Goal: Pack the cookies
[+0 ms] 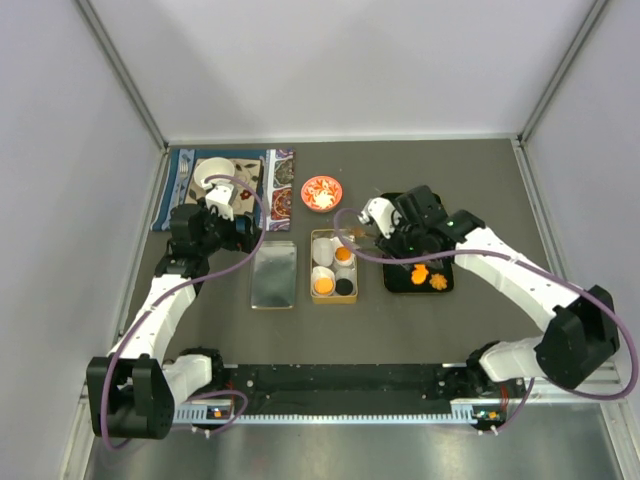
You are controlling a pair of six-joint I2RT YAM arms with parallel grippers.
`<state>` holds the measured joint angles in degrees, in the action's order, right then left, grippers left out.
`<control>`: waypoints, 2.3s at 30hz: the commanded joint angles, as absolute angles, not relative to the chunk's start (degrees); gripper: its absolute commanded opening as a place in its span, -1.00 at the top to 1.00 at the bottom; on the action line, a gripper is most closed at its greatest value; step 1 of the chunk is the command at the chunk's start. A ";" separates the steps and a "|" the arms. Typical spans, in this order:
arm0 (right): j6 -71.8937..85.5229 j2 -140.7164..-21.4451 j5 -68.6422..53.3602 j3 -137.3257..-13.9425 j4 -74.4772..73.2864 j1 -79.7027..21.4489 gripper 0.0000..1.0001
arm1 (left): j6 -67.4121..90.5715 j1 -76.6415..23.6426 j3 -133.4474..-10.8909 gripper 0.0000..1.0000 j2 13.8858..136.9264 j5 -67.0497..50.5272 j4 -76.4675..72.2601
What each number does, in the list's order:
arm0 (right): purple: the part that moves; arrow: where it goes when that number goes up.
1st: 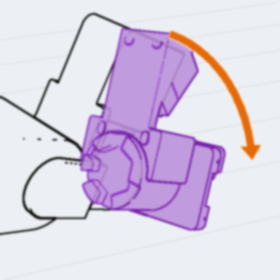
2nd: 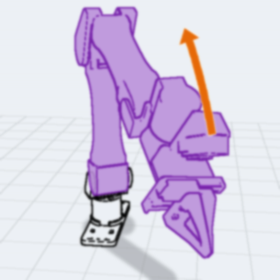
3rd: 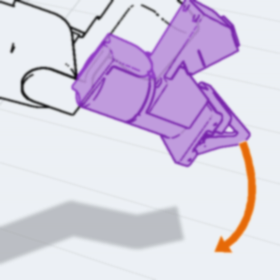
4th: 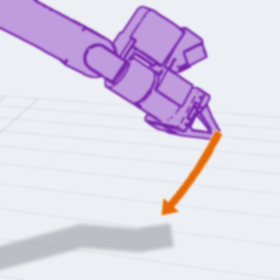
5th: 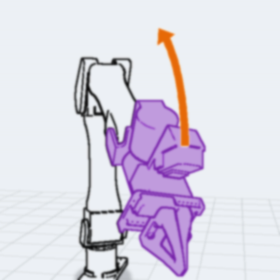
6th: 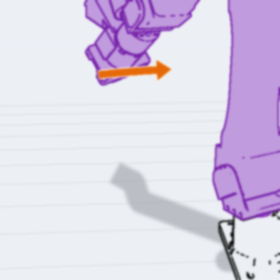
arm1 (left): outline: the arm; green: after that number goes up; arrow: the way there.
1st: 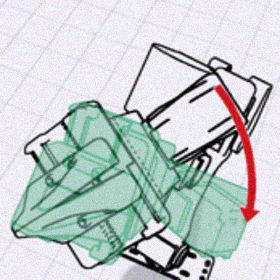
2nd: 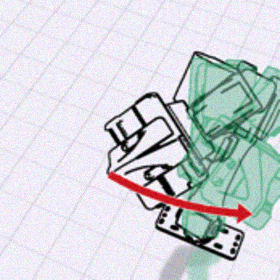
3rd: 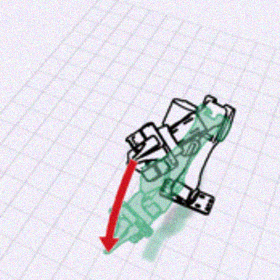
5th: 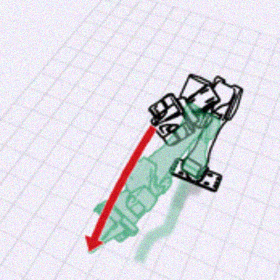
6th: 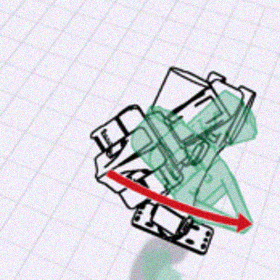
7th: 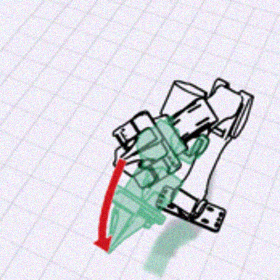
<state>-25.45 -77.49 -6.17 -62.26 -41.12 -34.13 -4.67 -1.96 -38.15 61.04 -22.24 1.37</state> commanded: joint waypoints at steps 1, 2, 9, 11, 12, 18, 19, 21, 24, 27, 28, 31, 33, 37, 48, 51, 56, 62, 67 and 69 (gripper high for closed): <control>-22.24 -72.61 -6.15 -65.12 -38.94 -33.93 0.25 | -5.10 -2.11 -39.20 -0.98 59.94 -23.12 -0.26; -22.06 -72.08 -6.15 -65.30 -38.94 -32.71 0.25 | -5.10 -2.02 -39.20 -0.98 59.94 -23.12 -0.26; -23.29 -66.19 -9.05 -62.59 -42.97 -24.37 0.27 | -5.10 -2.02 -39.29 -0.98 59.85 -23.20 -0.26; -24.78 -63.39 -9.05 -59.78 -44.55 -22.77 0.27 | -5.10 -2.02 -39.20 -0.98 59.77 -23.29 -0.26; -25.31 -62.24 -9.14 -58.90 -45.00 -21.11 0.27 | -5.18 -2.02 -39.20 -0.98 59.77 -23.12 -0.26; -29.88 -56.09 -10.37 -54.41 -50.61 -14.69 0.28 | -5.19 -2.02 -39.11 -0.98 59.85 -23.12 -0.26; -30.84 -55.47 -10.37 -53.97 -50.89 -12.68 0.28 | -5.19 -2.02 -39.11 -0.98 59.85 -23.20 -0.18; -31.64 -54.76 -10.55 -52.74 -51.06 -10.21 0.28 | -5.19 -2.02 -39.20 -0.98 60.20 -23.12 -0.26; -32.96 -55.28 -11.95 -52.12 -50.89 -5.81 0.27 | -5.01 -2.02 -39.37 -0.98 60.82 -23.38 -0.26; -33.75 -57.82 -12.74 -52.56 -50.28 -2.47 0.24 | -5.01 -2.11 -39.38 -0.98 61.08 -23.55 -0.26; -33.84 -59.49 -12.83 -52.73 -49.58 -1.76 0.23 | -4.92 -2.02 -39.46 -0.98 61.08 -23.55 -0.26; -33.84 -62.39 -12.57 -53.35 -47.65 -0.18 0.22 | -4.92 -2.11 -39.38 -0.98 60.82 -23.55 -0.26; -33.66 -65.47 -12.04 -54.23 -46.76 -0.18 0.21 | -5.10 -2.02 -39.29 -0.98 60.82 -23.47 -0.26; -33.49 -69.43 -11.51 -55.46 -43.51 -0.18 0.21 | -5.19 -2.02 -39.38 -0.98 61.00 -23.29 -0.26; -33.13 -75.32 -9.58 -59.59 -39.46 -0.18 0.21 | -5.36 -2.02 -39.46 -0.98 61.52 -23.12 -0.26; -33.40 -76.55 -8.44 -60.38 -39.11 -0.18 0.20 | -5.27 -2.02 -39.46 -0.98 61.70 -23.11 -0.26; -33.75 -78.74 -7.74 -61.70 -38.41 1.58 0.17 | -5.36 -2.02 -39.64 -0.98 61.70 -23.03 -0.26; -34.45 -80.68 -7.03 -62.49 -37.97 2.11 0.16 | -5.45 -2.02 -39.55 -0.98 61.61 -22.94 -0.26; -34.63 -81.83 -7.29 -62.75 -37.88 2.46 0.14 | -5.45 -2.11 -39.46 -0.98 61.52 -22.85 -0.26; -34.72 -82.00 -7.29 -62.75 -37.79 2.46 0.14 | -5.45 -2.02 -39.46 -0.98 61.61 -22.85 -0.26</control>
<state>-33.95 -81.69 -7.16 -59.75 -39.55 1.80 -4.69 -1.93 -38.15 61.69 -22.65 1.50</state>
